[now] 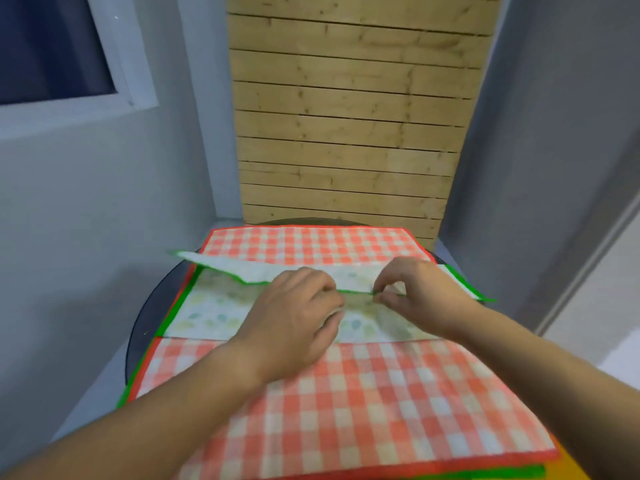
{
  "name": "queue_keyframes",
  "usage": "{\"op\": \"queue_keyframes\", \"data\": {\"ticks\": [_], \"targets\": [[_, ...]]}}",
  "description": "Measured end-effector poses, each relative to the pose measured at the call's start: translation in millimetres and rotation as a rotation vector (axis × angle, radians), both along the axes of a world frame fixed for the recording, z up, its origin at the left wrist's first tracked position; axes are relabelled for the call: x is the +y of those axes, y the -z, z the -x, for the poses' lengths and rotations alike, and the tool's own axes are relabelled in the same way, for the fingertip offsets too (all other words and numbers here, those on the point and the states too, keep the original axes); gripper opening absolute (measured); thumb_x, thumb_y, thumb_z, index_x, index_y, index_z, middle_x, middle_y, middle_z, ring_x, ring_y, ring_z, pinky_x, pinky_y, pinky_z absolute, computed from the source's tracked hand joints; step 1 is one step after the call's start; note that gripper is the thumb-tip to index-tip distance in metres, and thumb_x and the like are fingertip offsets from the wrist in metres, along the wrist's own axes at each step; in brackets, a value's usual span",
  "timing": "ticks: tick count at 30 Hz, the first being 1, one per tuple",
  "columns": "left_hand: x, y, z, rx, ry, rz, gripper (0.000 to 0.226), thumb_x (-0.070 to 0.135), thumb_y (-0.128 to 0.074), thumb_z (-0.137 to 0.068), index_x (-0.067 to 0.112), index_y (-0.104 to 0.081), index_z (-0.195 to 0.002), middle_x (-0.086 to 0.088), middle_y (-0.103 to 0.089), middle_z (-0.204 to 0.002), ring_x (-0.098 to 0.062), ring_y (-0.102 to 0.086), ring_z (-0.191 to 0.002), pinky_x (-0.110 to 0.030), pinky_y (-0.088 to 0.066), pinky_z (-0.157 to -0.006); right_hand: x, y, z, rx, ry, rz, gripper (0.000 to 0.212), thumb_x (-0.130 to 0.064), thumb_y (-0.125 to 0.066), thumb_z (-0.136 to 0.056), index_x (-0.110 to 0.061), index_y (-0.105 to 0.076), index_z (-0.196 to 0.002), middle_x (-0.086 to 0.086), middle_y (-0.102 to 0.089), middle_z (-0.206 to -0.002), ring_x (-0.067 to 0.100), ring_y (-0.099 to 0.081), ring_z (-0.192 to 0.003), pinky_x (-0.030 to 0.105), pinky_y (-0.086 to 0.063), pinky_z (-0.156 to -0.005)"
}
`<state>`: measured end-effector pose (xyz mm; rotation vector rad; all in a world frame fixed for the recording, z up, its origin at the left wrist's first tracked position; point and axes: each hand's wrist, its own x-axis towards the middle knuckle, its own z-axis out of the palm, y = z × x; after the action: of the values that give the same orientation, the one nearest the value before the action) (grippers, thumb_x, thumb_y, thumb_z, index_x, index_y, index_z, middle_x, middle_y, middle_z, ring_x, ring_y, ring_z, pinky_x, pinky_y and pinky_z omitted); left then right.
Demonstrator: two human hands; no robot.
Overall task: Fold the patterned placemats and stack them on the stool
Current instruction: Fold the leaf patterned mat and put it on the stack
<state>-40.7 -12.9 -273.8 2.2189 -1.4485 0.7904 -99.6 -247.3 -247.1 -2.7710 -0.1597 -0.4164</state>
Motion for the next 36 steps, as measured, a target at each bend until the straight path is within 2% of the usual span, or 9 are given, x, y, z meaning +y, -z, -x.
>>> {"op": "queue_keyframes", "data": {"ticks": [3, 5, 9, 11, 14, 18, 22, 31, 36], "targets": [[8, 8, 3, 0.038, -0.026, -0.127, 0.024, 0.036, -0.054, -0.091, 0.021, -0.069, -0.103, 0.003, -0.060, -0.105, -0.019, -0.057, -0.099, -0.033, -0.046, -0.085, 6, 22, 14, 0.097, 0.028, -0.061, 0.003, -0.024, -0.075, -0.083, -0.024, -0.073, -0.084, -0.005, -0.067, -0.095, 0.013, -0.060, -0.091, 0.037, -0.049, -0.087], [14, 14, 3, 0.169, -0.088, -0.198, 0.036, 0.047, -0.046, -0.092, 0.025, -0.066, -0.113, 0.006, -0.058, -0.117, -0.017, -0.054, -0.112, -0.035, -0.046, -0.096, 7, 33, 20, 0.148, 0.055, -0.133, 0.005, -0.025, -0.077, -0.081, -0.024, -0.073, -0.082, -0.007, -0.066, -0.097, 0.011, -0.060, -0.093, 0.034, -0.049, -0.088], [26, 28, -4, 0.403, -0.200, -0.377, 0.050, 0.054, -0.040, -0.100, 0.037, -0.043, -0.147, 0.008, -0.032, -0.160, -0.015, -0.020, -0.150, -0.033, -0.009, -0.124, 4, 46, 25, 0.192, 0.069, -0.208, 0.005, -0.026, -0.079, -0.081, -0.024, -0.075, -0.081, -0.010, -0.066, -0.103, 0.005, -0.060, -0.097, 0.026, -0.048, -0.090], [30, 33, -10, 0.451, -0.228, -0.480, 0.054, 0.055, -0.032, -0.103, 0.040, -0.027, -0.154, 0.006, -0.015, -0.166, -0.012, -0.002, -0.154, -0.037, 0.003, -0.125, 2, 48, 27, 0.192, 0.050, -0.207, 0.004, -0.028, -0.079, -0.082, -0.025, -0.076, -0.081, -0.012, -0.065, -0.105, -0.001, -0.057, -0.099, 0.018, -0.045, -0.088], [34, 38, -16, 0.518, -0.250, -0.562, 0.055, 0.057, -0.023, -0.104, 0.045, -0.014, -0.156, 0.007, -0.001, -0.168, -0.012, 0.010, -0.153, -0.041, 0.008, -0.124, 1, 52, 29, 0.204, 0.034, -0.189, 0.004, -0.029, -0.077, -0.084, -0.028, -0.076, -0.080, -0.015, -0.061, -0.109, -0.003, -0.051, -0.103, 0.004, -0.038, -0.081], [35, 40, -18, 0.510, -0.245, -0.589, 0.056, 0.058, -0.022, -0.104, 0.044, -0.013, -0.157, 0.007, -0.003, -0.167, -0.012, 0.007, -0.154, -0.039, 0.006, -0.125, 1, 59, 30, 0.155, 0.034, -0.146, 0.004, -0.032, -0.074, -0.086, -0.030, -0.073, -0.089, -0.017, -0.060, -0.111, 0.001, -0.050, -0.107, 0.008, -0.038, -0.086], [36, 40, -21, 0.493, -0.233, -0.583, 0.056, 0.057, -0.023, -0.104, 0.043, -0.016, -0.157, 0.008, -0.008, -0.167, -0.011, 0.002, -0.154, -0.037, 0.001, -0.125, 0, 62, 31, 0.104, 0.031, -0.081, 0.024, -0.034, -0.074, -0.087, -0.026, -0.070, -0.110, -0.018, -0.062, -0.110, 0.002, -0.051, -0.102, 0.016, -0.041, -0.089], [37, 39, -15, 0.453, -0.220, -0.518, 0.054, 0.056, -0.026, -0.103, 0.038, -0.032, -0.154, 0.008, -0.023, -0.164, -0.010, -0.012, -0.153, -0.030, -0.005, -0.124, 0, 68, 34, -0.047, -0.094, 0.152, 0.011, -0.026, -0.065, -0.093, -0.020, -0.075, -0.093, -0.006, -0.071, -0.104, 0.014, -0.064, -0.095, 0.034, -0.053, -0.084], [38, 39, -14, 0.442, -0.230, -0.464, 0.049, 0.054, -0.031, -0.104, 0.039, -0.039, -0.150, 0.008, -0.028, -0.162, -0.012, -0.019, -0.151, -0.031, -0.014, -0.122, 3, 72, 36, -0.082, -0.069, 0.115, 0.009, -0.023, -0.063, -0.094, -0.019, -0.070, -0.096, -0.006, -0.067, -0.110, 0.012, -0.060, -0.101, 0.025, -0.051, -0.082]]}}
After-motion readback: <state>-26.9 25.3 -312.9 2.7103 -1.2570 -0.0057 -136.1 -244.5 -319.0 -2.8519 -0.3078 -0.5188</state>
